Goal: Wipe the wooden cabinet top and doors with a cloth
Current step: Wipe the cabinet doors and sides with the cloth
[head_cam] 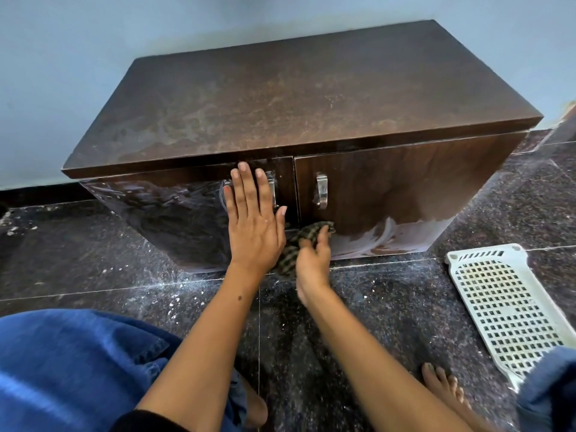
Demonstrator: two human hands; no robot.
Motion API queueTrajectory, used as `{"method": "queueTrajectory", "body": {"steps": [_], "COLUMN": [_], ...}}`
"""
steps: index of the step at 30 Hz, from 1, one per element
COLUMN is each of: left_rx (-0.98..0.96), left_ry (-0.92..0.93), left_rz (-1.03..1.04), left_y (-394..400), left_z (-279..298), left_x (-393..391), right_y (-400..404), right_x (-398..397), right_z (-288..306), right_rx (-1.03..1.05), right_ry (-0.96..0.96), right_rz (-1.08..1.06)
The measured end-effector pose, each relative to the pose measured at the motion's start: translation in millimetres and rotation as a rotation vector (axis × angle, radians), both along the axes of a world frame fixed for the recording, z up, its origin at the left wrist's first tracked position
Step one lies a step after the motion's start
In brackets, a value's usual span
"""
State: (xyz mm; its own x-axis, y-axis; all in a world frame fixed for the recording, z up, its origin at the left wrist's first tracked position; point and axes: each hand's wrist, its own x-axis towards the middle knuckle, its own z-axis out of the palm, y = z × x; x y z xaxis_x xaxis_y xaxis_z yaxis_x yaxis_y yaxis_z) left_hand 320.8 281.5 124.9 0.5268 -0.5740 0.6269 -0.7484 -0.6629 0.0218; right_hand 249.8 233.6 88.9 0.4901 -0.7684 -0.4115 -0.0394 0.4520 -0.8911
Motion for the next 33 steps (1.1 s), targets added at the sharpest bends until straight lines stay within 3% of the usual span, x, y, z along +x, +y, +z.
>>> {"method": "queueTrajectory", "body": {"steps": [3,8,13,19,26,30,33], "left_rx": [0.021,0.046,0.05,0.029,0.026,0.01,-0.002], "left_ry": [-0.029,-0.05,-0.052,-0.065,-0.049,-0.03,0.01], "left_rz": [-0.002,-0.013,-0.009,0.005,0.006,0.003,0.026], "left_y": [6.6,16.5,17.3,17.7,15.1,12.7,8.7], "left_z": [0.7,1.6,2.2,1.2,1.5,4.3,6.5], "left_x": [2.9,7.9,6.5,11.4,8.8,3.1,-2.6], "right_y": [-16.6,13.5,9.2,30.9,31.0,35.8,21.6], "right_x": [-2.1,9.1,8.0,10.0,8.9,3.9,-0.7], "right_z": [-4.8,5.2,0.6,9.3,2.1,-6.5,-11.4], "right_rx": [0.156,0.071,0.204,-0.031,-0.09,-0.234,0.007], "right_ry": [0.005,-0.009,-0.034,-0.022,-0.021,0.026,0.028], "right_rz": [-0.079,0.071,0.051,0.187,0.227,0.318,0.194]}}
